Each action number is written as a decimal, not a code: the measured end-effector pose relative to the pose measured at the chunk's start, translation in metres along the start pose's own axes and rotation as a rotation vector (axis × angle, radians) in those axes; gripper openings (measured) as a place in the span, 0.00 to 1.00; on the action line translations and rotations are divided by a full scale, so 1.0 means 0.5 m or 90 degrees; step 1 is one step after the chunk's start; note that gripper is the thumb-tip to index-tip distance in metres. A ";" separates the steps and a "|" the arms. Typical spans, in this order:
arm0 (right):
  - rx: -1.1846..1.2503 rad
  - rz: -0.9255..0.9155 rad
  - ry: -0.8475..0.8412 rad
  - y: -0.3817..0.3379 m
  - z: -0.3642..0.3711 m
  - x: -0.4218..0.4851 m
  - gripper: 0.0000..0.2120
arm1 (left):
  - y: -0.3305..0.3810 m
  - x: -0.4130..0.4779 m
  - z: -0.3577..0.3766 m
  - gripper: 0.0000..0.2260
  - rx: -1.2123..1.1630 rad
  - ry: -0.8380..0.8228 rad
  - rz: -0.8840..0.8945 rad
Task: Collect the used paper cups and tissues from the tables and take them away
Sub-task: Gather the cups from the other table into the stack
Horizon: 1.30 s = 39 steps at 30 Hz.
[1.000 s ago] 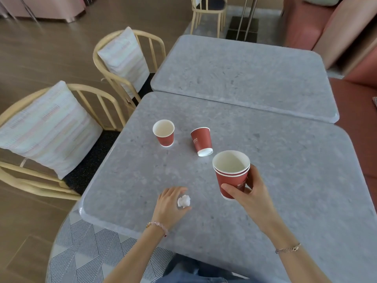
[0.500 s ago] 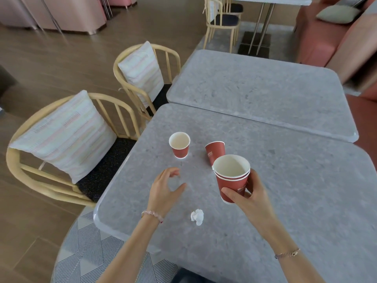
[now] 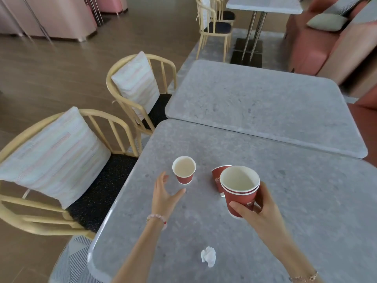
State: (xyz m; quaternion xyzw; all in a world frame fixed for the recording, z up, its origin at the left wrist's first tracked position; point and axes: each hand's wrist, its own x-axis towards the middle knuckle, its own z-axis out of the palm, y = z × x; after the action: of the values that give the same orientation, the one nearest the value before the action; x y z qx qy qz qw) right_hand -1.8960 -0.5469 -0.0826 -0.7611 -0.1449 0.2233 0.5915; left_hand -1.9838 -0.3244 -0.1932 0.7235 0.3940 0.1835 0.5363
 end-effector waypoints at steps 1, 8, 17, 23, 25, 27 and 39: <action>0.000 0.002 0.005 -0.002 -0.001 0.007 0.28 | -0.001 0.010 0.008 0.38 -0.018 -0.006 -0.012; -0.001 0.011 0.017 -0.006 -0.006 0.040 0.27 | 0.005 0.052 0.045 0.36 -0.083 0.015 -0.010; 0.004 0.025 0.045 -0.001 -0.016 0.051 0.27 | 0.031 0.056 0.059 0.25 -0.084 0.041 -0.008; 0.014 0.024 0.049 0.002 -0.023 0.038 0.27 | 0.060 0.046 0.045 0.25 -0.100 0.041 0.024; 0.014 0.023 0.049 0.003 -0.025 0.030 0.28 | 0.079 0.038 0.035 0.26 -0.113 0.033 0.043; 0.008 0.021 0.046 0.004 -0.027 0.020 0.29 | 0.105 0.024 0.025 0.27 -0.119 0.022 0.071; -0.014 0.005 0.004 0.022 -0.035 -0.066 0.29 | 0.236 -0.120 -0.017 0.28 -0.114 -0.043 0.224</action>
State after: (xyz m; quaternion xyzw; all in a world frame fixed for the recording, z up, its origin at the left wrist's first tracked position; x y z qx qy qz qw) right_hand -1.9156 -0.5804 -0.0842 -0.7690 -0.1424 0.2219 0.5823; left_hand -1.9830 -0.3785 -0.0722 0.7363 0.2255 0.2840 0.5712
